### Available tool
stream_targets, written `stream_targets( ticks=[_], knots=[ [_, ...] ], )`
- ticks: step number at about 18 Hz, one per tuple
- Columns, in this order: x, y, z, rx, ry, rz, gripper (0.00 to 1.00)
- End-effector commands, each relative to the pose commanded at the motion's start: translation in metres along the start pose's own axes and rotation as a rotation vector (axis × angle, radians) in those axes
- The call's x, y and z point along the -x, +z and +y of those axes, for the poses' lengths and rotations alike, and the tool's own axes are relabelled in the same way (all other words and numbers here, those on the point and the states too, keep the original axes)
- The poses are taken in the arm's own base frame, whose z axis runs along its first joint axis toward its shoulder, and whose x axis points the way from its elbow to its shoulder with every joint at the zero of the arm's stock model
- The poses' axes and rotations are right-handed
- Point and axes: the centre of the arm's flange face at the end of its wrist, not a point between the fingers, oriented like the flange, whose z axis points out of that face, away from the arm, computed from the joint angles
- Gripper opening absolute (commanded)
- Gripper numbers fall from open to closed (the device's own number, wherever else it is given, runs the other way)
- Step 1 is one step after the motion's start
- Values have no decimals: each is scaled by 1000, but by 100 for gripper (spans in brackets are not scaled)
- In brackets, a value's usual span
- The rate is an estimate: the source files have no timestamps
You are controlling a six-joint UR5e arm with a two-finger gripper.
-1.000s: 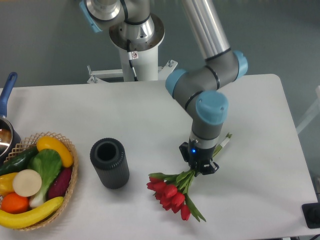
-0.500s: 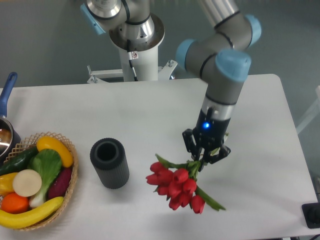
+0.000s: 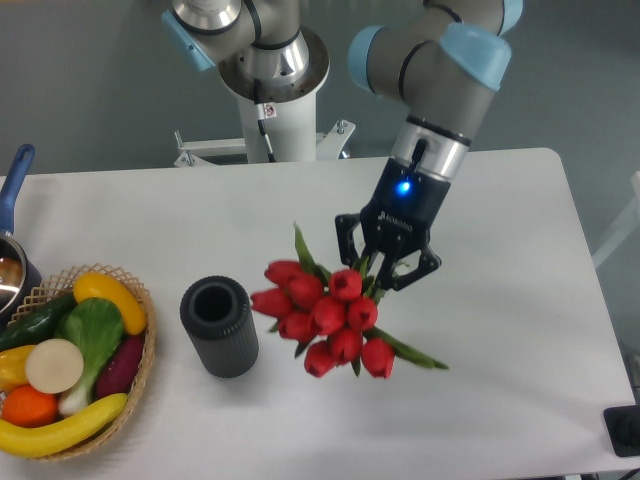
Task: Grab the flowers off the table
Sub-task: 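Lift the gripped red tulip bouquet up off the table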
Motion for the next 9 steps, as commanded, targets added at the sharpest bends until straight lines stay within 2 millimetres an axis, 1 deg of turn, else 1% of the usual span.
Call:
stream_targets(
  ticks=[3, 5, 7, 9],
  knots=[
    [3, -8, 3, -41, -15, 10, 14],
    [6, -17, 5, -52, -19, -2, 14],
    [8, -21, 5, -63, -21, -3, 14],
    [8, -21, 5, -64, -19, -2, 14]
  ],
)
